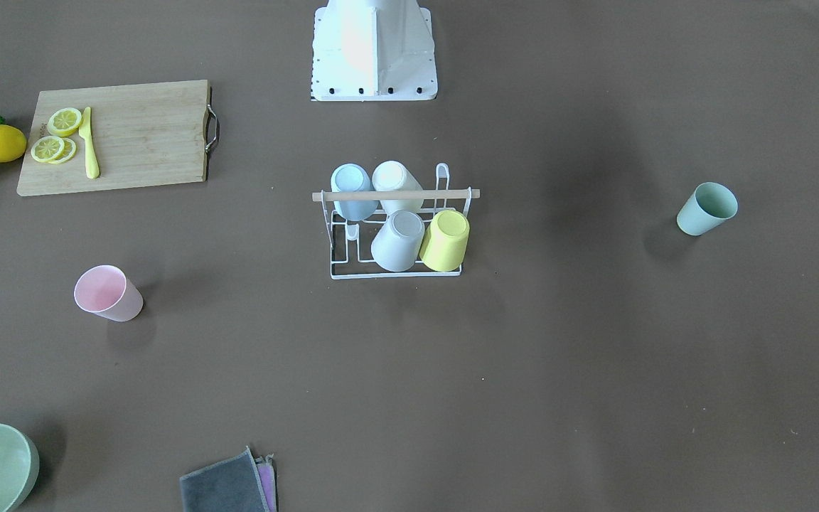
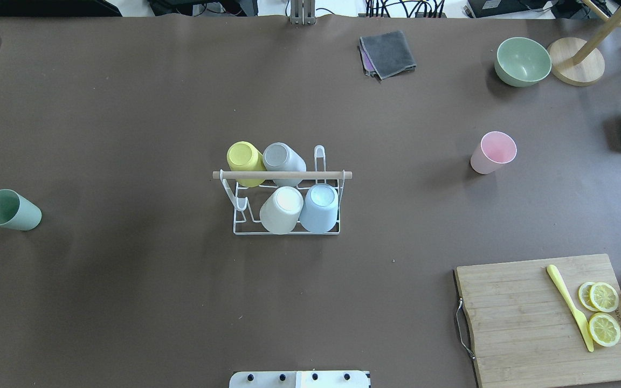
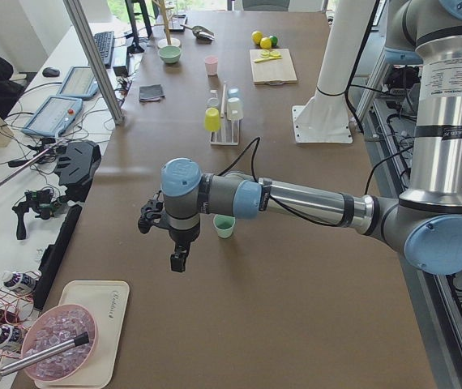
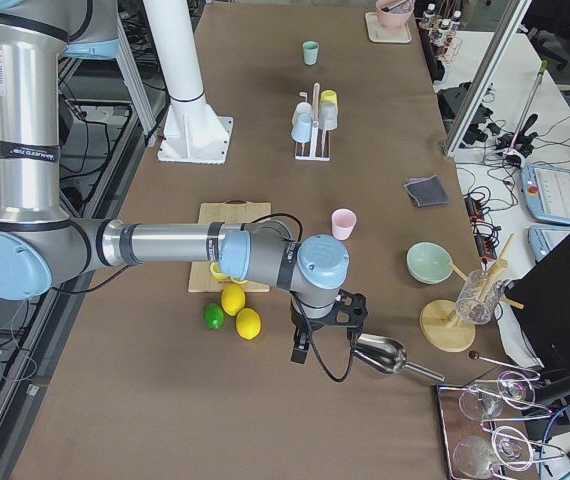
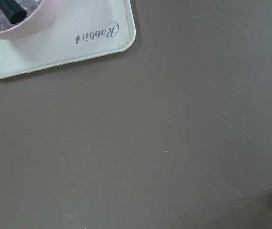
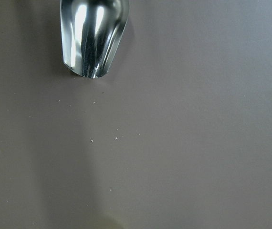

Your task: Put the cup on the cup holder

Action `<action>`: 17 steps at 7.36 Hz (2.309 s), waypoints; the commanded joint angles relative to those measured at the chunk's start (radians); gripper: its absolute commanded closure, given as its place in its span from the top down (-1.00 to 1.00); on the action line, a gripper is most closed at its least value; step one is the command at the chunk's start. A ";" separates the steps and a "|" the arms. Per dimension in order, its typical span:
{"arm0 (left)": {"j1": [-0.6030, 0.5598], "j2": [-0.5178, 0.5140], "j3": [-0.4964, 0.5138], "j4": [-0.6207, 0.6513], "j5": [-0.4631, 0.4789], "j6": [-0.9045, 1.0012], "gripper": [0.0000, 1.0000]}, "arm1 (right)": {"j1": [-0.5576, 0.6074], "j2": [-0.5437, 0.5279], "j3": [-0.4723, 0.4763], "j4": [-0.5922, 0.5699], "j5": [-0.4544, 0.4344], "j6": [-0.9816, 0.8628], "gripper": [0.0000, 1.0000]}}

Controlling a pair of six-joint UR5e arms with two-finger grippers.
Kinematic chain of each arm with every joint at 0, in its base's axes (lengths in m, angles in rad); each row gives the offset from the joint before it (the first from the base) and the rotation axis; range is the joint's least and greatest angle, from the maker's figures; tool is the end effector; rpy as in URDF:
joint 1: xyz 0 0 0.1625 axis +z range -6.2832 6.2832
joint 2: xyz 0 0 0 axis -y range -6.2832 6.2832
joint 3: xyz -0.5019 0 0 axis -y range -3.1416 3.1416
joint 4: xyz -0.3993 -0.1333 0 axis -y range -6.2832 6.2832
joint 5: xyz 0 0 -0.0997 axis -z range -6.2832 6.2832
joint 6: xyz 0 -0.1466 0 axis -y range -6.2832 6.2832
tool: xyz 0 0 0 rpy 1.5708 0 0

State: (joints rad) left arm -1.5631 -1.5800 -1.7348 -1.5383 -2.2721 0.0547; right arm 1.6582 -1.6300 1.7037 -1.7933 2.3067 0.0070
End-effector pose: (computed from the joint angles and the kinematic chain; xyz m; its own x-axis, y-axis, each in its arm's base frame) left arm -0.0348 -0.5126 0.6925 0.7617 0.1504 -0.6302 -0.0493 0.9833 0.1750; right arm 0.0741 -0.4462 0.7564 0.7291 0.1707 0.6628 -0.0914 0.9840 -0.1529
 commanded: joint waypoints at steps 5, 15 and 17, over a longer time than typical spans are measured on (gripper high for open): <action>0.000 0.009 -0.012 -0.002 -0.007 0.001 0.95 | -0.003 0.002 -0.025 0.036 -0.003 -0.004 0.99; 0.268 -0.429 0.225 0.438 0.003 0.162 0.95 | -0.476 0.408 0.105 -0.444 -0.241 -0.183 0.98; 0.340 -0.482 0.271 0.501 0.003 0.154 0.94 | -0.601 0.491 0.062 -0.468 -0.276 -0.185 0.98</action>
State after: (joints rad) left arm -1.2696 -2.0308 -1.4920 -1.0706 -2.2684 0.2148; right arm 1.1308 -1.1996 1.7940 -2.2363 2.0545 -0.1750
